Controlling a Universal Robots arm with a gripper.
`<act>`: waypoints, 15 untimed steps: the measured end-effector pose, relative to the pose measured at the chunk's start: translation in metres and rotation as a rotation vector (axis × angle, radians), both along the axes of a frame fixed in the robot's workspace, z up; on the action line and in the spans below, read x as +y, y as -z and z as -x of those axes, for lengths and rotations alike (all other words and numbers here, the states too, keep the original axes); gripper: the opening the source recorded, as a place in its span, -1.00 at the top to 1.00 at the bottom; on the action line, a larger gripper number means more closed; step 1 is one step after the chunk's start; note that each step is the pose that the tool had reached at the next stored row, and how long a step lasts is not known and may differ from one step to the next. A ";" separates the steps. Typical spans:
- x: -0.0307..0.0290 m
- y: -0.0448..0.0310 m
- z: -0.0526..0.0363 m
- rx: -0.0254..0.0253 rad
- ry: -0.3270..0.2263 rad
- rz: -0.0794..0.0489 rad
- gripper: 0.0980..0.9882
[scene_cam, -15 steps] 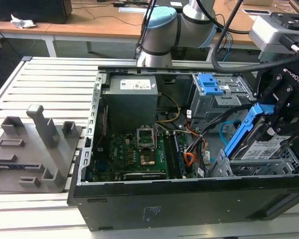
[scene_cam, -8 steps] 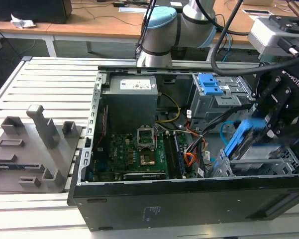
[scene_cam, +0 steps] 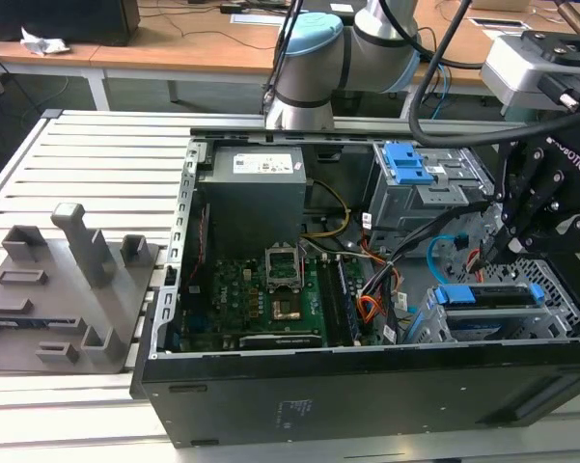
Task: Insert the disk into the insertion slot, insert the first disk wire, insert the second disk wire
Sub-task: 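Insert the disk into the insertion slot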
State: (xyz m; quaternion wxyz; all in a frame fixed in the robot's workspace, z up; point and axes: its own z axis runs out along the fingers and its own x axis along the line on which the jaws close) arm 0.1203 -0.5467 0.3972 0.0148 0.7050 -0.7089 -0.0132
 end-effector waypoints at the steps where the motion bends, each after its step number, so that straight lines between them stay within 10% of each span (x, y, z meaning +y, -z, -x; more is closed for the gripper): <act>1: 0.0000 0.0000 0.0000 0.0000 0.000 0.000 0.98; 15: 0.0018 0.0026 -0.0134 0.0039 0.000 0.000 0.98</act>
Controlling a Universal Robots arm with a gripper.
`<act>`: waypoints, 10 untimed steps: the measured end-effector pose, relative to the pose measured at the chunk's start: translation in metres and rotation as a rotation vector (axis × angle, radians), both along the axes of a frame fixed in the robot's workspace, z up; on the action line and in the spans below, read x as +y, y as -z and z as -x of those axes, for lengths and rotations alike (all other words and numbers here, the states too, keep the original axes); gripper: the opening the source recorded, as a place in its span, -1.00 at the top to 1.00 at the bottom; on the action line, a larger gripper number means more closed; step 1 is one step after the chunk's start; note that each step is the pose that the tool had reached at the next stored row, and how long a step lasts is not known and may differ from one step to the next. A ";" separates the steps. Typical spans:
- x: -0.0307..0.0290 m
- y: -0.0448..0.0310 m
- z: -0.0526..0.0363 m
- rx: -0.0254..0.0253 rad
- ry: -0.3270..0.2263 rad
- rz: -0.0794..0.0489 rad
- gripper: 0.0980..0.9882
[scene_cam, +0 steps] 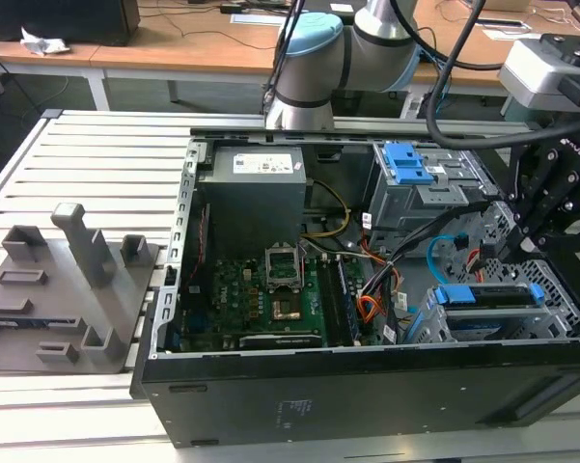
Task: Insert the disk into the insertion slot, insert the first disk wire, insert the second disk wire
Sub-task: 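Insert the disk into the insertion slot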
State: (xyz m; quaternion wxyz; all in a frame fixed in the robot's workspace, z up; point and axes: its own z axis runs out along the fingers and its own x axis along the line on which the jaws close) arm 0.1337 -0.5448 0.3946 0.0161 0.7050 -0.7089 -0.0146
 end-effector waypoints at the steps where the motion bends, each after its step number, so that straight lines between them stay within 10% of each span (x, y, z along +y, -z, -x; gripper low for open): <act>1: 0.0000 0.0021 0.0000 0.0001 0.000 0.000 0.98; 10: 0.0000 0.0152 -0.0001 0.0001 0.000 0.000 0.98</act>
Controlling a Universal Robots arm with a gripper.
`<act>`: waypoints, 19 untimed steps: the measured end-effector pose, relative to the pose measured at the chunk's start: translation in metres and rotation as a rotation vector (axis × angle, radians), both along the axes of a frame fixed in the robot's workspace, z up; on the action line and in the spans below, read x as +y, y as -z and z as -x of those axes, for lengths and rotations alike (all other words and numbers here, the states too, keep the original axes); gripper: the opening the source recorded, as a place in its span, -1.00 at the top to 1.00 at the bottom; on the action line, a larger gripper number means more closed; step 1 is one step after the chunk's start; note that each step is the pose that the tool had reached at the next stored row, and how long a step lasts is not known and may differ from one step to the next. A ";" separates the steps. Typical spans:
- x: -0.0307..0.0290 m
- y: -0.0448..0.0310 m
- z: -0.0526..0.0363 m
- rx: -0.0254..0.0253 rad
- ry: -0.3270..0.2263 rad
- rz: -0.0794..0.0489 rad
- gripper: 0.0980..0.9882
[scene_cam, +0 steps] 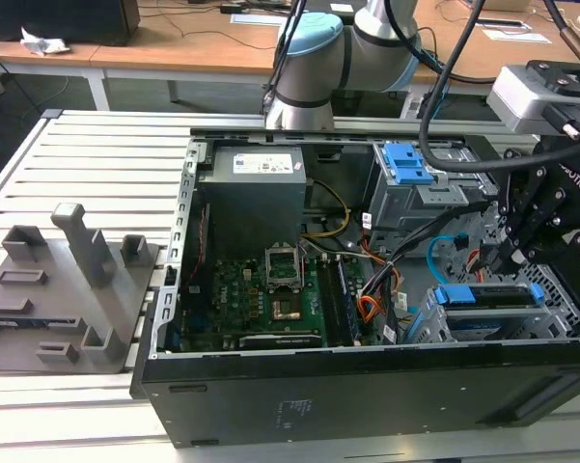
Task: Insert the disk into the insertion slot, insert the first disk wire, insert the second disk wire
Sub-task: 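Insert the disk into the insertion slot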
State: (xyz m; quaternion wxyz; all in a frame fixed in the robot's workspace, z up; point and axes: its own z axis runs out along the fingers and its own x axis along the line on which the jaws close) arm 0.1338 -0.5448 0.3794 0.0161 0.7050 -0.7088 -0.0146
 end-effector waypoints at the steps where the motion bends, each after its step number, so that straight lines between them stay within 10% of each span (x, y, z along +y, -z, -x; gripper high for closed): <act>1: 0.0000 0.0013 0.0000 0.0000 0.000 0.000 0.98; 8: 0.0000 0.0233 0.0000 0.0000 0.000 0.000 0.98; 19: 0.0000 0.0238 0.0000 0.0000 0.000 0.000 0.98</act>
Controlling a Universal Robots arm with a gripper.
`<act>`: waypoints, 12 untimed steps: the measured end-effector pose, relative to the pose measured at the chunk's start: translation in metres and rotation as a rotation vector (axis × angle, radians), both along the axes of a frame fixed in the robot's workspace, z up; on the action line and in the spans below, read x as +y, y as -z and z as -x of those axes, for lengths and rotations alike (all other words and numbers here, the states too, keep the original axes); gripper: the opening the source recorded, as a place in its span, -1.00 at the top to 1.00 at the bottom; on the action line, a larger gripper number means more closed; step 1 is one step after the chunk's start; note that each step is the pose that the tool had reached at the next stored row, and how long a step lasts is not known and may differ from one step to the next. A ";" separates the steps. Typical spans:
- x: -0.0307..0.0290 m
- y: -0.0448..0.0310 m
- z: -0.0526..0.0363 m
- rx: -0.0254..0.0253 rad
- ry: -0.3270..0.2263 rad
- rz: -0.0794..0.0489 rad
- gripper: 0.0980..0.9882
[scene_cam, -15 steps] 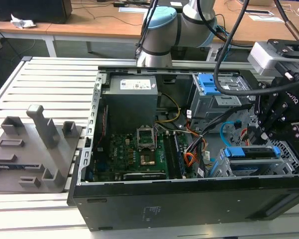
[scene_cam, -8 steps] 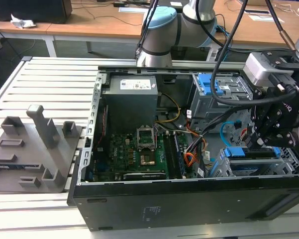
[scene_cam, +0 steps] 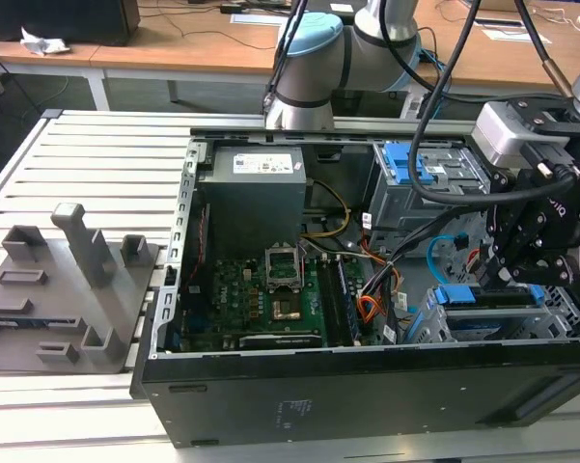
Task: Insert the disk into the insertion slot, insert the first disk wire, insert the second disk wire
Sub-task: 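Insert the first disk wire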
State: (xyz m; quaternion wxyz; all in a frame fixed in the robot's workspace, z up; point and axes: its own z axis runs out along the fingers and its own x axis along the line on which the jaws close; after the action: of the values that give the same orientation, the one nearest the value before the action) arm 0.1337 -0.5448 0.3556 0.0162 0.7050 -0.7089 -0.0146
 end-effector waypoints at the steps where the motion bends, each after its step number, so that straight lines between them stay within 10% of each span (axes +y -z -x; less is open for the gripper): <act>1: 0.0000 0.0000 0.0000 0.0000 0.000 0.000 0.98; 12: 0.0000 -0.0139 0.0000 0.0000 0.000 0.000 0.98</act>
State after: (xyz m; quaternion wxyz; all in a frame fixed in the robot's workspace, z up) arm 0.1337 -0.5448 0.3695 0.0161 0.7050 -0.7089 -0.0146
